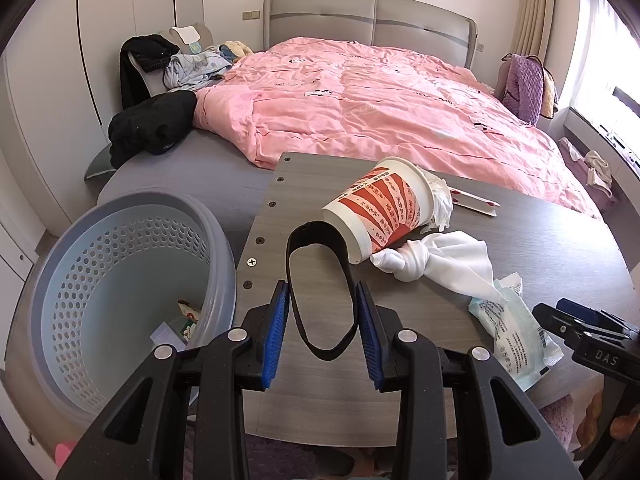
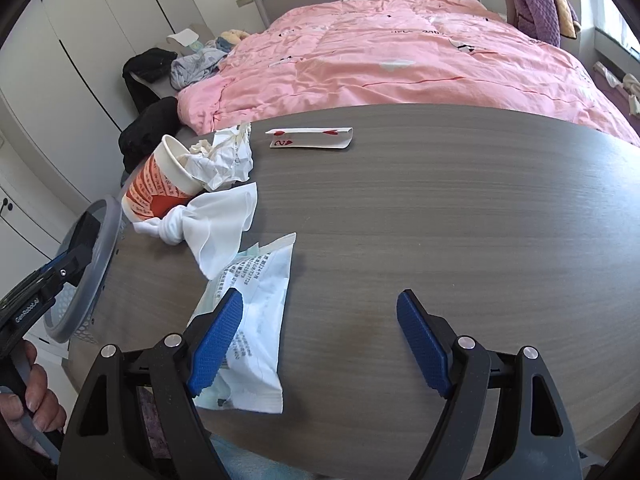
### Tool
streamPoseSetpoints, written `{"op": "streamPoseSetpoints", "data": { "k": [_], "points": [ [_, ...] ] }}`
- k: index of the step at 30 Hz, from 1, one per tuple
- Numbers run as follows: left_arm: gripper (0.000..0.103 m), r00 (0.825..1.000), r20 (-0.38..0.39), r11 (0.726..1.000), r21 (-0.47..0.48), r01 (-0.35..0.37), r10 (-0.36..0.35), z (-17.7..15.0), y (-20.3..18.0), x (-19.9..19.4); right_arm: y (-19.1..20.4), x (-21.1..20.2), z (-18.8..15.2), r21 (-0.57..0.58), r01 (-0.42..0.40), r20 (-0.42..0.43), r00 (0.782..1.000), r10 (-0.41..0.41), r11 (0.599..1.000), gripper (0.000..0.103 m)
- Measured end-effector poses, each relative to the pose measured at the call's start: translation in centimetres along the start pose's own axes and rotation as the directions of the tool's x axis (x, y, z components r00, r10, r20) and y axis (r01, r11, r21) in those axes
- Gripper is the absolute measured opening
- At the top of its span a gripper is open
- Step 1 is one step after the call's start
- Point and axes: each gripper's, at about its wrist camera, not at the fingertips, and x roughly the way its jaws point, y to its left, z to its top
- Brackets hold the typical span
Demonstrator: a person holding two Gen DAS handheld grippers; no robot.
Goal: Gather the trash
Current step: 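Lift the rubber band with the left gripper while the right gripper grasps the blue-and-white wipes packet, then carry band and wipes packet over the basket and open both grippers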
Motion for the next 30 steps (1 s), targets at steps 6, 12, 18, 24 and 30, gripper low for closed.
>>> {"op": "streamPoseSetpoints", "data": {
  "k": [6, 12, 18, 24, 30],
  "points": [
    [0.033, 1.0, 0.004, 1.0, -0.001, 0.01, -0.01, -0.1, 0.1, -0.2, 1.7, -1.8, -0.7, -0.027, -0.033, 0.025, 0.999, 0.034, 0.999, 0.078],
    [0.033, 1.0, 0.013, 1.0, -0.003, 0.016, -0.016, -0.3, 0.2, -0.7, 3.5, -0.4, -0.5, -0.07, -0.046, -0.011, 0.999, 0.045, 0.997, 0.078],
    [0.033, 1.0, 0.022, 1.0, -0.01, 0.017, -0.016, -0.5, 0.8, -1.2, 4.9, 1.7, -0.5, -0.109, -0.028, -0.054, 0.998, 0.023, 0.994, 0.078],
    [0.033, 1.0, 0.021, 1.0, -0.01, 0.022, -0.022, -0.5, 1.0, -1.4, 5.4, 3.0, -0.7, -0.135, 0.004, -0.069, 0.998, -0.014, 0.991, 0.07],
    [0.033, 0.999, 0.011, 0.999, -0.004, 0.038, -0.038, -0.7, 0.9, -1.3, 4.9, 2.1, -1.0, -0.121, 0.009, -0.046, 0.999, -0.014, 0.993, 0.058]
  ]
}}
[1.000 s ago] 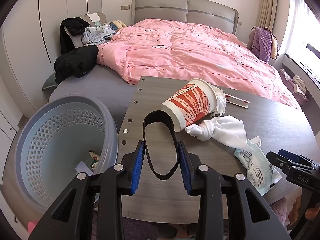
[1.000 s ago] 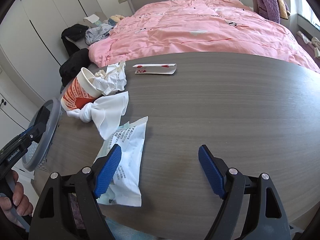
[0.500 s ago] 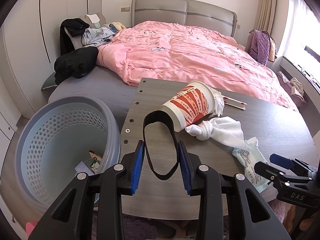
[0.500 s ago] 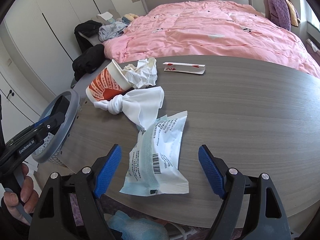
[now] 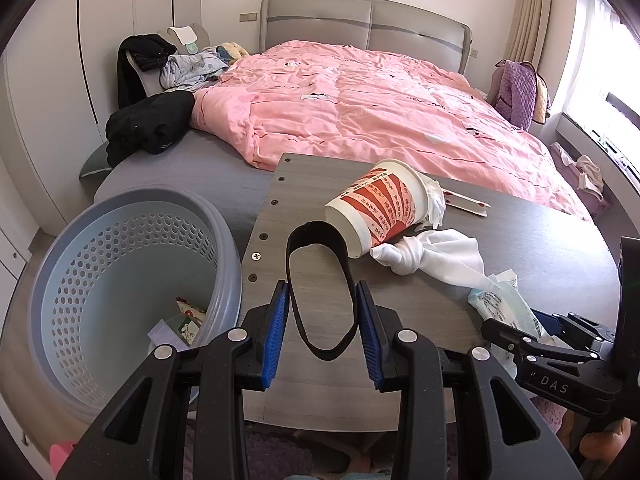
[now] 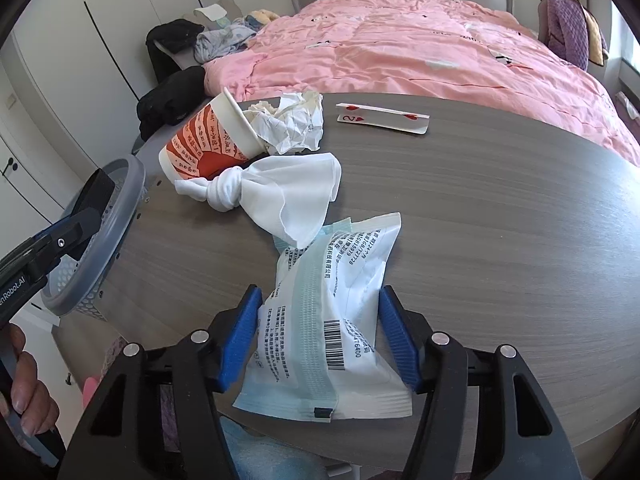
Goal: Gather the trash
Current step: 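Carry band and wipes packet over the basket and open both grippers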
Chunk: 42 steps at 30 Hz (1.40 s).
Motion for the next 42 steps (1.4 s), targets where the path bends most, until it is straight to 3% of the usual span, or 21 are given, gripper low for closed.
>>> {"op": "streamPoseSetpoints", "data": {
  "k": [17, 27, 42],
  "points": [
    [0.033, 0.998, 0.012, 0.998, 0.031, 0.06, -0.06, -0.3, -0.6, -0.8, -3.0, -4.6, -2.0, 0.127, 0.056, 0.081, 0.994, -0.067, 0.99, 0.058],
    [0.033, 0.997, 0.054, 0.998, 0.019, 0.06, -0.061, -0.3, 1.3, -2.5, 0.7, -5.3, -0.8, 0.064, 0.011, 0.112, 0.994, -0.018, 0.998, 0.058],
    [0.033, 0.994, 0.103, 0.999, -0.035, 0.033, -0.029, -0.1, 7.4, -4.1, 9.5, -4.4, 2.1, -0.094, -0.048, 0.135, 0.989, 0.06, 0.994, 0.058]
  ]
}}
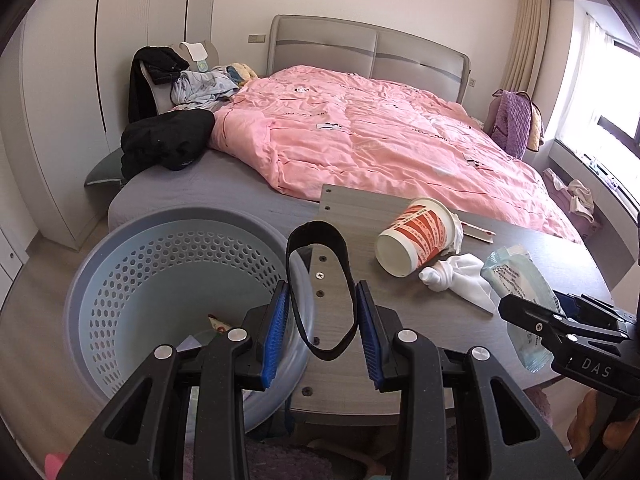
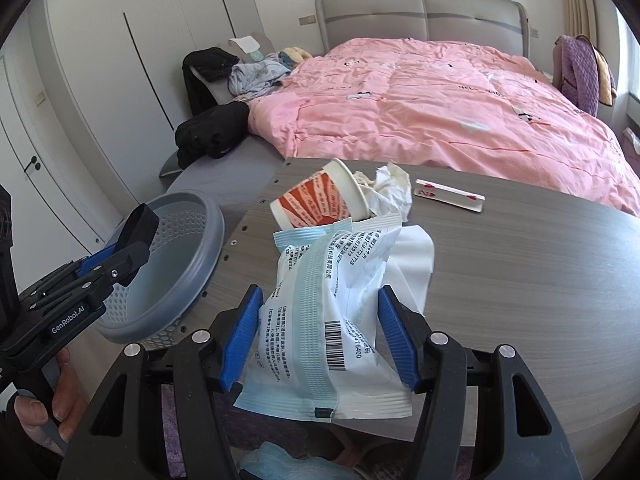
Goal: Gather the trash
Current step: 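Carry band and wipes packet over the basket and open both grippers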
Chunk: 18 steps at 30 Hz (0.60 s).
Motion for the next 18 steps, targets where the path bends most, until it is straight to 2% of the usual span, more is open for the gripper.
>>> {"op": "streamPoseSetpoints", "data": {
  "k": [10, 18],
  "points": [
    [0.033, 0.999, 0.016, 0.998, -0.059, -0.037, 0.038, 0.4, 5.2, 0.0, 5.2, 1.9, 1.9, -0.088, -0.039, -0.013, 0.999, 0.038, 0.995, 0.058],
    [0.033, 0.994, -0.013, 0.987, -0.116, -0.107, 0.106, 0.4, 9.4, 0.5, 9.5, 4.6, 2.9, -0.146, -0.131, -0.047, 0.991, 0.126, 0.98, 0.058]
  ]
}}
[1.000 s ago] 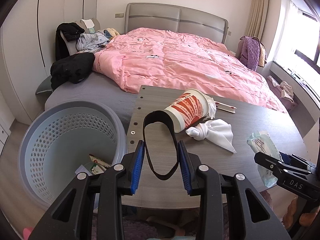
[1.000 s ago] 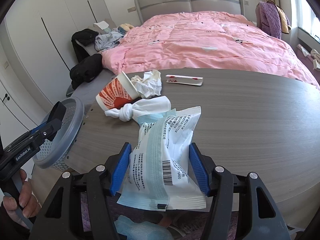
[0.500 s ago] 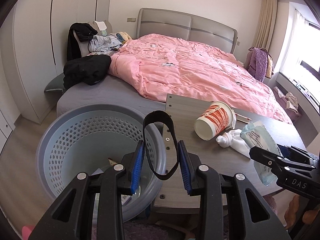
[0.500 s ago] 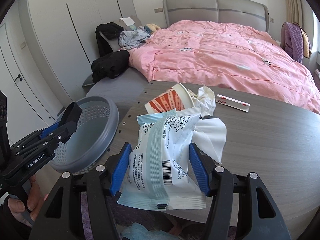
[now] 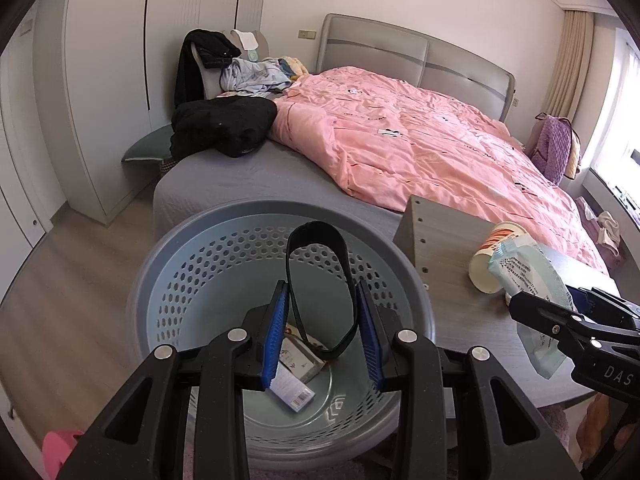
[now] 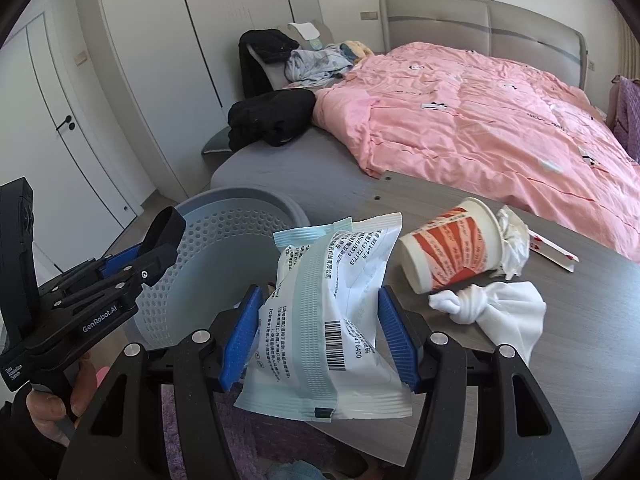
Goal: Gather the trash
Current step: 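Carry band and wipes packet over the basket and open both grippers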
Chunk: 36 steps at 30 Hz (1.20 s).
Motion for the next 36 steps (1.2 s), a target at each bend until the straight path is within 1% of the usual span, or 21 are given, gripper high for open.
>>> {"op": "streamPoseSetpoints", "data": {
  "k": [7, 10, 14, 17, 25, 27, 29, 30, 31, 32, 36],
  "points": [
    [0.033, 0.996, -0.026, 0.996, -0.035, -0.083, 0.082, -0.2, 3.7, 0.5, 3.2, 3.1, 1.4, -0.051, -0.096, -0.031, 0.995, 0.095, 0.994, 0.058],
    [0.033, 0.994, -0.039, 0.994, -0.043, -0.104, 0.103, -0.2, 4.6, 1.0, 4.3, 4.2, 2.0, -0.064, -0.125, -0.041, 0.992, 0.122, 0.99, 0.058],
    [0.033, 0.992, -0.048, 0.993, -0.034, -0.115, 0.113, 0.0, 4.9, 1.5, 5.1, 5.7, 2.5, -0.075, -0.152, -0.053, 0.987, 0.148, 0.985, 0.058],
    [0.033, 0.992, -0.056, 0.993, -0.033, -0.118, 0.116, 0.1, 5.0, 2.1, 5.2, 6.9, 2.7, -0.072, -0.158, -0.071, 0.986, 0.153, 0.985, 0.058],
    [0.033, 0.992, -0.057, 0.993, -0.033, -0.115, 0.113, 0.1, 4.8, 2.6, 5.4, 7.9, 3.1, -0.077, -0.168, -0.078, 0.984, 0.162, 0.983, 0.059],
    [0.037, 0.992, -0.057, 0.993, -0.034, -0.117, 0.115, 0.2, 4.9, 2.6, 5.4, 7.7, 3.2, -0.077, -0.17, -0.068, 0.984, 0.165, 0.982, 0.06],
    [0.047, 0.991, -0.053, 0.992, -0.036, -0.124, 0.122, 0.3, 5.0, 2.5, 5.4, 7.7, 3.4, -0.077, -0.175, -0.06, 0.984, 0.17, 0.982, 0.06],
    [0.05, 0.991, -0.05, 0.991, -0.037, -0.128, 0.126, 0.3, 4.9, 2.4, 5.4, 7.6, 3.4, -0.079, -0.178, -0.056, 0.983, 0.174, 0.981, 0.063],
    [0.057, 0.99, -0.047, 0.99, -0.039, -0.133, 0.131, 0.3, 5.0, 2.3, 5.4, 7.5, 3.5, -0.081, -0.177, -0.051, 0.983, 0.174, 0.981, 0.067],
    [0.061, 0.99, -0.043, 0.989, -0.041, -0.139, 0.138, 0.3, 5.0, 2.2, 5.5, 7.3, 3.5, -0.083, -0.174, -0.044, 0.984, 0.171, 0.981, 0.069],
    [0.063, 0.988, -0.043, 0.987, -0.049, -0.153, 0.151, 0.3, 5.2, 2.0, 5.6, 7.1, 3.4, -0.09, -0.169, -0.041, 0.985, 0.166, 0.982, 0.07]
  ]
}}
